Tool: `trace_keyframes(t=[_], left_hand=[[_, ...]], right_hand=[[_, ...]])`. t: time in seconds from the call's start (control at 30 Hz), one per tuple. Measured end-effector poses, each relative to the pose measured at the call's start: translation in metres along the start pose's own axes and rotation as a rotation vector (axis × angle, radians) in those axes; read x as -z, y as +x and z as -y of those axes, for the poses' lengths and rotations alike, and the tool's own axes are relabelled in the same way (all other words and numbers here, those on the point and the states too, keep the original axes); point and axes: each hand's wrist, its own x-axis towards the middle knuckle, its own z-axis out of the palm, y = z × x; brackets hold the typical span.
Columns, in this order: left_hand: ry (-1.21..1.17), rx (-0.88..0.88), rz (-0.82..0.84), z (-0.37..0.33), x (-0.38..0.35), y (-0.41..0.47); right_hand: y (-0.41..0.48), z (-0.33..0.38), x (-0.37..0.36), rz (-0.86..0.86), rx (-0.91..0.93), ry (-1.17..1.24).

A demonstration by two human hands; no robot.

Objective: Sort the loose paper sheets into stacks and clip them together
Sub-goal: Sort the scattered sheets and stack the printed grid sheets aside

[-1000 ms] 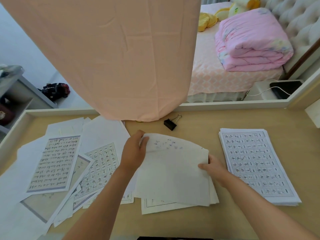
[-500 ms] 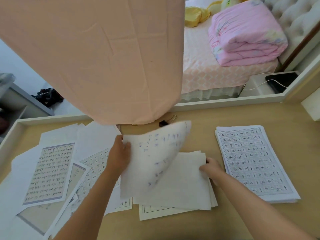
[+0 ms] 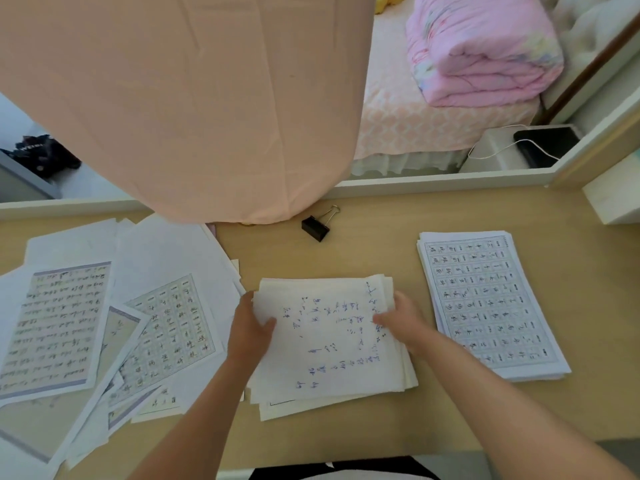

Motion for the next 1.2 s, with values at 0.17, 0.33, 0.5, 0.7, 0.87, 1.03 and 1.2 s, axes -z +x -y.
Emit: trace_keyframes(t=[0.17, 0.33, 0.5, 0.7, 0.87, 1.03, 1.2], left_hand=[[-0.392, 0.055, -0.053, -0.012, 0.030, 0.003], [-0.656, -0.066, 0.080, -0.059, 0.063, -0.009], [-0.777, -0.196, -0.134, -0.076, 0.060, -0.040], [-0.728, -0.279, -0.207, -0.080, 0.051, -0.050], [-0.742, -0.153, -0.373, -0.098, 0.054, -0.041], [-0.703, -0.154, -0.387, -0.105, 0.050, -0.037], [-0.650, -0.121, -0.408, -0.109, 0.046, -0.036]], right_hand=[[-0.017, 0.026, 0.020, -0.037, 0.163, 0.174], [-0.045, 0.064, 0.035, -0.084, 0.405, 0.269], [-0.055, 0.066, 0.031, -0.069, 0.536, 0.248], [-0.048, 0.052, 0.020, -0.098, 0.588, 0.091], [-0.040, 0.053, 0.017, -0.200, 0.545, 0.089], [-0.033, 0.050, 0.008, -0.217, 0.511, 0.034], [-0.033, 0.057, 0.000, -0.188, 0.467, 0.097]])
